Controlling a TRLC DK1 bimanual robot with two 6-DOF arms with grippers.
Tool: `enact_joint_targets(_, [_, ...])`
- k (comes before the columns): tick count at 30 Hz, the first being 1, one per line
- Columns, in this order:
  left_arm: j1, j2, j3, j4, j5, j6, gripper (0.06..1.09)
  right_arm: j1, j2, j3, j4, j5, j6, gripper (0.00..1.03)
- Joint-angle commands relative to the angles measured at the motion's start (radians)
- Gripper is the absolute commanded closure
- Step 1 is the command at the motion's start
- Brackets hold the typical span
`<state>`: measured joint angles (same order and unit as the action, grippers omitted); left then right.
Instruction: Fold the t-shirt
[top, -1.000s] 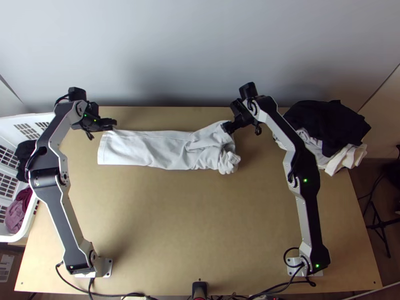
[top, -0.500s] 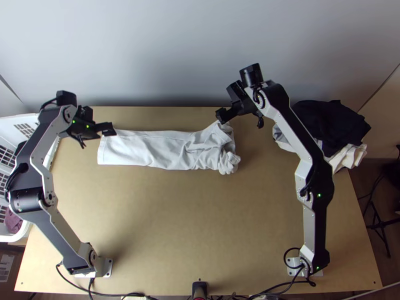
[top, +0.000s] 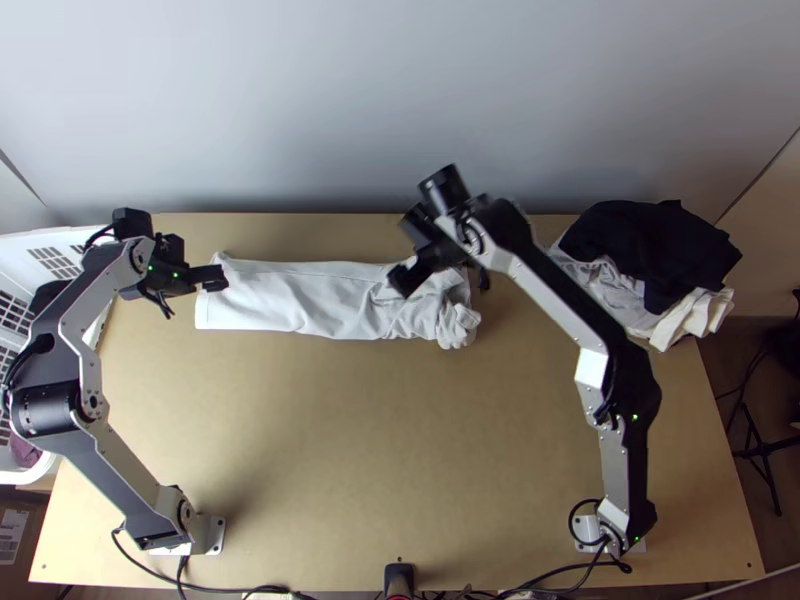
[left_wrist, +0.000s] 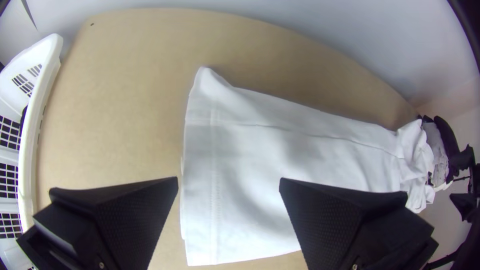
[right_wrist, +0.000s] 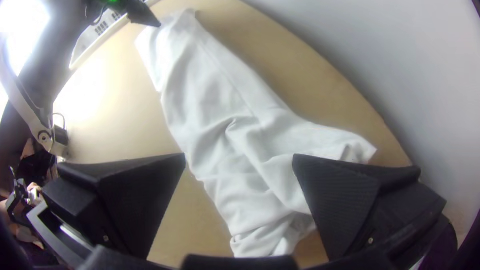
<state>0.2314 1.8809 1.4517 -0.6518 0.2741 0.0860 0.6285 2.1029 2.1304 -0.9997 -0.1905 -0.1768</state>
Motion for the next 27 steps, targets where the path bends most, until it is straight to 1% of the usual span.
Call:
enact_joint_targets(1, [0.0,0.057,-0.013,0.041,-0.015,-0.003,0.1,0.06,0.04,-0.099,0.021,0.0,-0.001,0.03])
enact_joint_targets(4, [-0.004,0.08,-0.001,0.041,-0.013,-0.012,0.1,0.06,0.051,-0.133,0.05,0.002,0.0,0.03])
enact_joint_targets(15, [-0.038,0.139,0.042,0.026,-0.004,-0.032,0.11,0.039,0.097,-0.132,0.064,0.002,0.008,0.03])
enact_joint_targets(16, [-0.046,0.142,0.044,0.015,-0.004,-0.031,0.12,0.036,0.1,-0.132,0.064,0.002,0.008,0.03])
enact_joint_targets(17, [-0.055,0.144,0.042,0.009,0.002,-0.031,0.16,0.034,0.101,-0.13,0.065,0.002,0.008,0.03])
enact_joint_targets(19, [-0.066,0.15,0.042,-0.003,0.017,-0.034,0.21,0.028,0.109,-0.127,0.072,0.003,0.008,0.03])
enact_joint_targets(21, [-0.075,0.158,0.042,-0.017,0.028,-0.042,0.3,0.02,0.115,-0.125,0.073,0.003,0.008,0.03])
enact_joint_targets(22, [-0.08,0.164,0.042,-0.025,0.039,-0.042,0.38,0.019,0.118,-0.122,0.075,0.003,0.008,0.03])
enact_joint_targets(23, [-0.083,0.165,0.042,-0.029,0.051,-0.042,0.51,0.014,0.12,-0.121,0.076,0.003,0.01,0.03])
enact_joint_targets(25, [-0.086,0.164,0.044,-0.037,0.063,-0.046,0.81,0.01,0.124,-0.121,0.078,0.003,0.011,0.03])
enact_joint_targets(27, [-0.087,0.141,0.042,-0.039,0.073,-0.057,1.05,0.002,0.134,-0.122,0.078,0.005,0.011,0.03])
